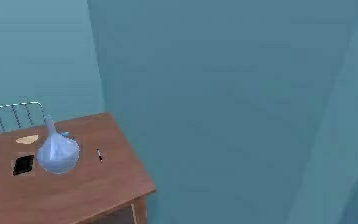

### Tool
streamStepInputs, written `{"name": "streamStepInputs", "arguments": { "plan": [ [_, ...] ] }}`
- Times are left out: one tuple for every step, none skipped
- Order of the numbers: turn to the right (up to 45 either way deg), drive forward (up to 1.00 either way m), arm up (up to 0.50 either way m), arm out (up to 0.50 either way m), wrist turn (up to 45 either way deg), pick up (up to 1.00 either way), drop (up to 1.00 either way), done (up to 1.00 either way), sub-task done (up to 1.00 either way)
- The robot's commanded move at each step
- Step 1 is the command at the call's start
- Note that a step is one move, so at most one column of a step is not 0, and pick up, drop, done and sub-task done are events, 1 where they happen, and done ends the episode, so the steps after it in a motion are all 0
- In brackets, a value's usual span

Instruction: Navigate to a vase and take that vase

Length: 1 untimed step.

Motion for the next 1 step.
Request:
{"name": "streamStepInputs", "arguments": {
  "plan": [
    [-30.0, 0.00, 0.00, 0.00, 0.0, 0.00, 0.00, 0.00, 0.00]
  ]
}}
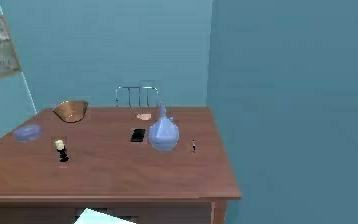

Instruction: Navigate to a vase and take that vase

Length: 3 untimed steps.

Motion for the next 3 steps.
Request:
{"name": "streamStepInputs", "arguments": {
  "plan": [
    [0.0, 0.30, 0.00, 0.00, 0.0, 0.00, 0.00, 0.00, 0.00],
    [-45.0, 0.00, 0.00, 0.00, 0.0, 0.00, 0.00, 0.00, 0.00],
    [-45.0, 0.00, 0.00, 0.00, 0.0, 0.00, 0.00, 0.00, 0.00]
  ]
}}
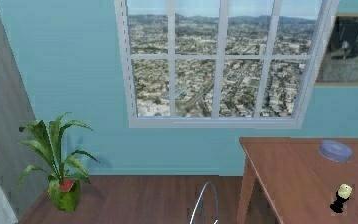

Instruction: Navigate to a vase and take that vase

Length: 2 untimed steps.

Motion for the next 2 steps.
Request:
{"name": "streamStepInputs", "arguments": {
  "plan": [
    [0.0, 0.00, 0.50, 0.00, 0.0, 0.00, 0.00, 0.00, 0.00],
    [0.0, 0.00, 0.38, 0.00, 0.0, 0.00, 0.00, 0.00, 0.00]
  ]
}}
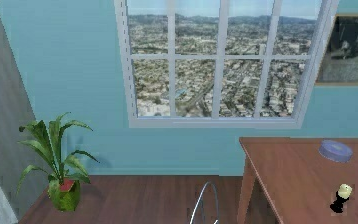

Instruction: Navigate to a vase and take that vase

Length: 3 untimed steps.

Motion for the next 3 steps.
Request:
{"name": "streamStepInputs", "arguments": {
  "plan": [
    [0.0, 0.00, 0.00, 0.36, 0.0, 0.00, 0.00, 0.00, 0.00],
    [0.0, 0.00, 0.00, 0.00, 45.0, 0.00, 0.00, 0.00, 0.00],
    [0.0, 0.00, 0.00, 0.00, 45.0, 0.00, 0.00, 0.00, 0.00]
  ]
}}
